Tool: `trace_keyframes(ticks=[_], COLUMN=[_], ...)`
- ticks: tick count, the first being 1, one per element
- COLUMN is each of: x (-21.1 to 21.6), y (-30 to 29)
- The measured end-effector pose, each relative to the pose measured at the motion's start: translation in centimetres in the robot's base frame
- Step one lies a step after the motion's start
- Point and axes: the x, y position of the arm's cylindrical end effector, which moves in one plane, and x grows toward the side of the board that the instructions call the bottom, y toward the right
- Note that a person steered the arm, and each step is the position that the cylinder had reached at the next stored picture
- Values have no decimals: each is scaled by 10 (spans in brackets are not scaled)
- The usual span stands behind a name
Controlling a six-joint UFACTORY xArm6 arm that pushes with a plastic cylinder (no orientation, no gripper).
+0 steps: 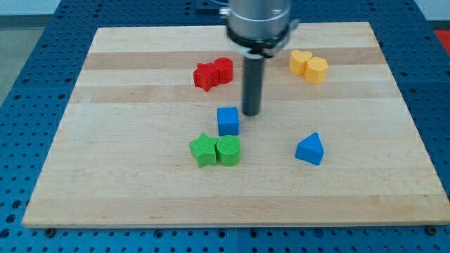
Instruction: Place the blue cube diagonal to the bottom right of the red circle
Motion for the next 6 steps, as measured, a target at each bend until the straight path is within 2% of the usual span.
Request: trace_keyframes(ticks=[1, 2, 3, 4, 5, 6], x=[-6, -36, -35, -1, 34, 34], y=[-24, -37, -76, -97, -94, -92])
